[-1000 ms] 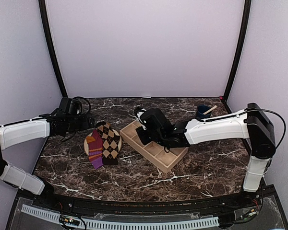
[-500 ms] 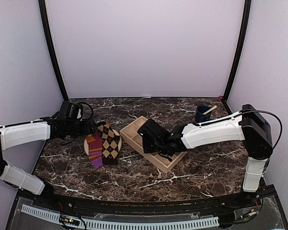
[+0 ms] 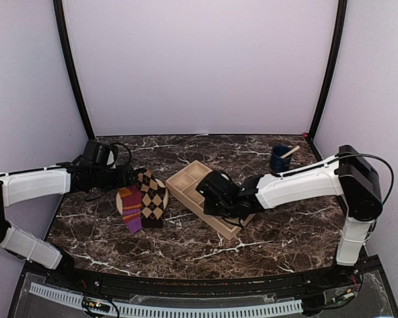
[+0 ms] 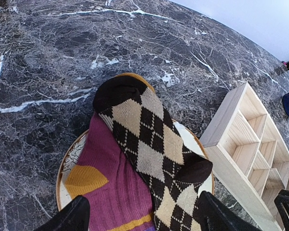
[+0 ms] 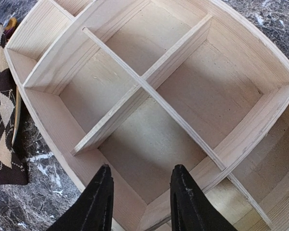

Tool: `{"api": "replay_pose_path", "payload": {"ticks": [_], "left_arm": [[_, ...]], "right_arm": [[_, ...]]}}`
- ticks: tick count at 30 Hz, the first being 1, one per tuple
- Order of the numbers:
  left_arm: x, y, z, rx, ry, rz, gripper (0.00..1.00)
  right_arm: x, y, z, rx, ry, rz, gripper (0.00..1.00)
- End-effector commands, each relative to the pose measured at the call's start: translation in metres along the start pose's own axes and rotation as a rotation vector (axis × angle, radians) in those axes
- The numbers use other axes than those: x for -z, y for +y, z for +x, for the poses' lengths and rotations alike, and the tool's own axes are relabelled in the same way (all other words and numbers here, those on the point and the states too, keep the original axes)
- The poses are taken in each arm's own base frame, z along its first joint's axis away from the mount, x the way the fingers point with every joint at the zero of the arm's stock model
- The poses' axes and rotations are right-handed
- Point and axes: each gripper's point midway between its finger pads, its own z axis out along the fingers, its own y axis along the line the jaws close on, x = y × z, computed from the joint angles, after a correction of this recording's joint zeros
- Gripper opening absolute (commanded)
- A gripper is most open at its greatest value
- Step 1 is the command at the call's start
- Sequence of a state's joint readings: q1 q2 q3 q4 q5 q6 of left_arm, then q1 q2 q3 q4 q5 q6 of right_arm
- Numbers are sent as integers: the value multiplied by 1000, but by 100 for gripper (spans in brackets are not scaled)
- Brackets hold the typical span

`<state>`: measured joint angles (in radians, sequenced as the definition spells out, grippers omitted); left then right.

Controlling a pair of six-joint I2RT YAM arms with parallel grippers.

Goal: Roll the socks
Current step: Move the storage box to the center of the board.

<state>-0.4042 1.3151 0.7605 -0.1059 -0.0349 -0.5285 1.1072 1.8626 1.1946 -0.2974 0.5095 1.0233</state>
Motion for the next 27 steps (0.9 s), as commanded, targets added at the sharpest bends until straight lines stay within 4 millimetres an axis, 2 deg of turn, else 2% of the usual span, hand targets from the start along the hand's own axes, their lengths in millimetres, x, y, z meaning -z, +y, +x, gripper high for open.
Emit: {"api": "replay_pose_path", "payload": {"ticks": [1, 7, 10, 14, 20, 27], "left_arm": [[2, -6, 1, 1, 5, 35, 80], [4, -6, 1, -3, -7, 37, 80], [4, -6, 2, -3, -3, 44, 79], [4, -7, 4, 2, -1, 49, 80], [3, -8, 5, 7, 4, 60, 79], [1, -9, 7, 14, 14, 65, 79]], "right_arm": [[8, 6, 8, -56, 30, -19, 37], [32, 15, -10, 11, -43, 35, 40], [42, 12, -7, -9, -33, 34, 50], [49, 2, 6, -29, -15, 55, 57], [47, -9, 18, -52, 1, 72, 58], [35, -10, 17, -75, 2, 77, 57]]}}
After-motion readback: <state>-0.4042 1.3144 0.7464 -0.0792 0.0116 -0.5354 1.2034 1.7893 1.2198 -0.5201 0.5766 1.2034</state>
